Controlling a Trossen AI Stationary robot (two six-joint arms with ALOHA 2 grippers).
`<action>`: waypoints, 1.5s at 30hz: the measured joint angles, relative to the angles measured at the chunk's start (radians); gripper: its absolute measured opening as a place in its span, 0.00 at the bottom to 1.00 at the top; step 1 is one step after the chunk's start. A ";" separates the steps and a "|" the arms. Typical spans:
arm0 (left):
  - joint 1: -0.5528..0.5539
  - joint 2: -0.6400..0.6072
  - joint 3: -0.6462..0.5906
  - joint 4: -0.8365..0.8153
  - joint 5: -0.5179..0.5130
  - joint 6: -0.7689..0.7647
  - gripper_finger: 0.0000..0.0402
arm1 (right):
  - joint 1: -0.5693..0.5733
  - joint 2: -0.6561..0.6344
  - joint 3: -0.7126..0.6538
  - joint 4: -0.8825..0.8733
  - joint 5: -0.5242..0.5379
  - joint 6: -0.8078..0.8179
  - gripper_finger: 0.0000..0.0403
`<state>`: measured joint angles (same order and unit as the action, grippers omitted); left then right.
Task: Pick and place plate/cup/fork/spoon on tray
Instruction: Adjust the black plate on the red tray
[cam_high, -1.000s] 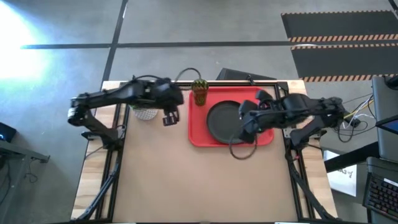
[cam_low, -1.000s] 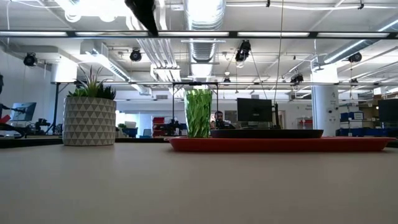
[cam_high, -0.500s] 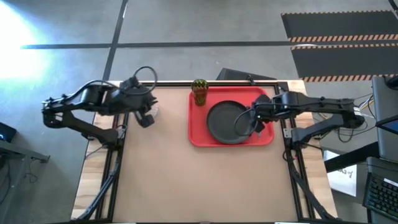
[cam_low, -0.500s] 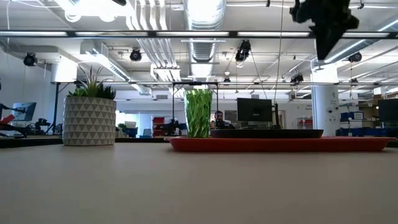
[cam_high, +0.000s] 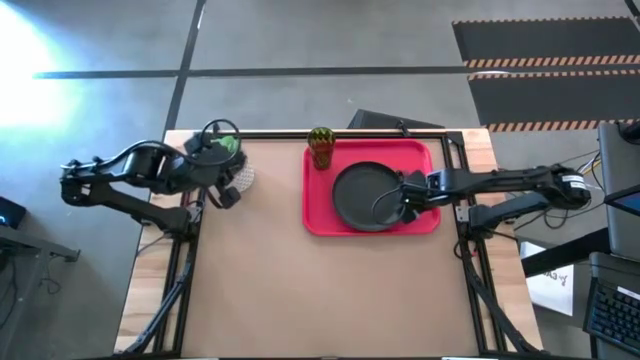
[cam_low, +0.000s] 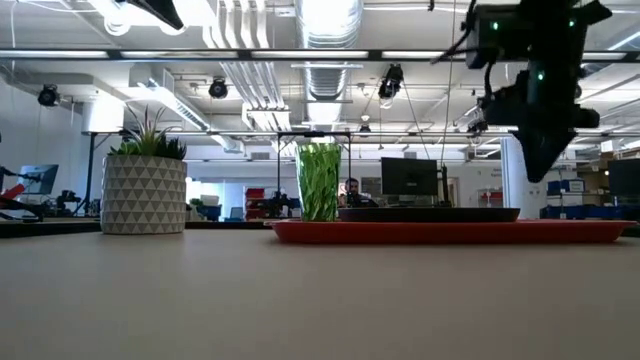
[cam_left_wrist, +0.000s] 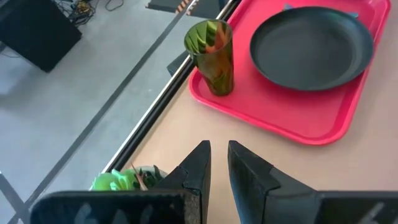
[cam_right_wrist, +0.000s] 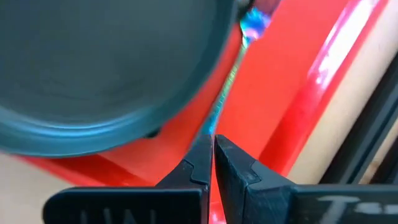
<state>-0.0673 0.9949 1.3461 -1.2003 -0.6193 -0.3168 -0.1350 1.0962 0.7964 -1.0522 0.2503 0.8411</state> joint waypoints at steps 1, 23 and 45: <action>0.000 -0.001 -0.007 0.009 0.000 0.000 0.09 | -0.003 0.005 -0.014 0.004 0.000 0.006 0.02; 0.000 -0.016 -0.016 0.048 0.000 0.008 0.09 | -0.093 0.186 -0.054 0.220 -0.003 -0.146 0.02; 0.000 -0.014 -0.019 0.048 0.000 0.009 0.09 | -0.155 0.057 -0.041 0.097 0.065 -0.175 0.02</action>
<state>-0.0669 0.9810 1.3268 -1.1519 -0.6192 -0.3080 -0.2895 1.1534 0.7554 -0.9554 0.3154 0.6660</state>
